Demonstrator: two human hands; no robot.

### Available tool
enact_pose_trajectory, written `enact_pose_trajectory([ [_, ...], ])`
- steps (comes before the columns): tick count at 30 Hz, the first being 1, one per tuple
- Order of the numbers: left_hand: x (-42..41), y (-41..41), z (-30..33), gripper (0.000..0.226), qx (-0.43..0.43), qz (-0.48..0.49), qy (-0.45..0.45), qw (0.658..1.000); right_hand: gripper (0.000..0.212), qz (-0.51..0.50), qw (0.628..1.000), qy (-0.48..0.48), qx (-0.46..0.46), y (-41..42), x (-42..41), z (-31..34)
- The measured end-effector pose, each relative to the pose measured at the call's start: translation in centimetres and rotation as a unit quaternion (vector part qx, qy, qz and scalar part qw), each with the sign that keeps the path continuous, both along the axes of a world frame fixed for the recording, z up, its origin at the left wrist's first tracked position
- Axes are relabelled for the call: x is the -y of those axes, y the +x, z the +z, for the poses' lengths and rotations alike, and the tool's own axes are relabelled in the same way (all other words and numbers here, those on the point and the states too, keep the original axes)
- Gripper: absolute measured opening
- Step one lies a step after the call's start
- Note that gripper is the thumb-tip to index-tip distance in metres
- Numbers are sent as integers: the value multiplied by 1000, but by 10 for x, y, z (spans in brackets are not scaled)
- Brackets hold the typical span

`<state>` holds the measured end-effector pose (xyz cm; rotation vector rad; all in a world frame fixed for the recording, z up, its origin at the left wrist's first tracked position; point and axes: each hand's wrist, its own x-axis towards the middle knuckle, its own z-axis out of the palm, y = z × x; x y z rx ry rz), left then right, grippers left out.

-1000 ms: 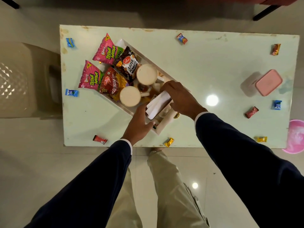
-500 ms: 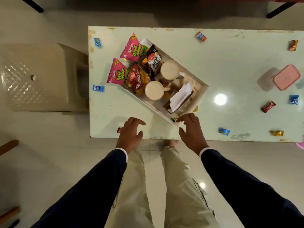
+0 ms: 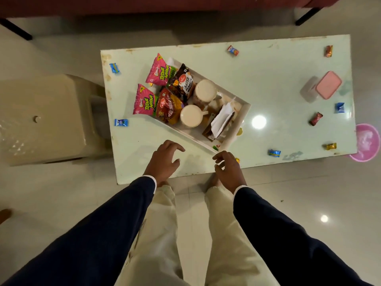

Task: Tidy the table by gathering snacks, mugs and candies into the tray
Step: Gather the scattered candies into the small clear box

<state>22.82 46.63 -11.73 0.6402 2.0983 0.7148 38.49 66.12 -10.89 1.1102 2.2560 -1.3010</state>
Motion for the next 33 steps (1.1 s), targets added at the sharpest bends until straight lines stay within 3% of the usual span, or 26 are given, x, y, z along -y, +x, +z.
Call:
enact_pose_trajectory([
  [9, -101, 17, 11, 46, 26, 17, 54, 998, 24, -15, 998, 61, -25, 11, -125, 12],
  [14, -177, 62, -2, 45, 37, 46, 58, 997, 24, -30, 996, 84, -25, 26, -229, -7],
  [18, -259, 102, -15, 44, 37, -2, 65, 997, 28, -56, 988, 142, -20, 40, -336, -22],
  [24, -367, 119, -37, 41, 39, 18, 66, 997, 69, -113, 950, 290, 23, 32, -473, -41],
  [26, -394, 120, -40, 39, 42, 44, 68, 996, 93, -118, 958, 256, 56, 27, -502, -51],
  [29, -418, 121, -38, 37, 51, 71, 68, 994, 127, -50, 974, 202, 91, 21, -525, -65],
  [33, -429, 117, -37, 35, 68, 74, 47, 994, 141, 63, 974, 204, 78, 12, -531, -84],
])
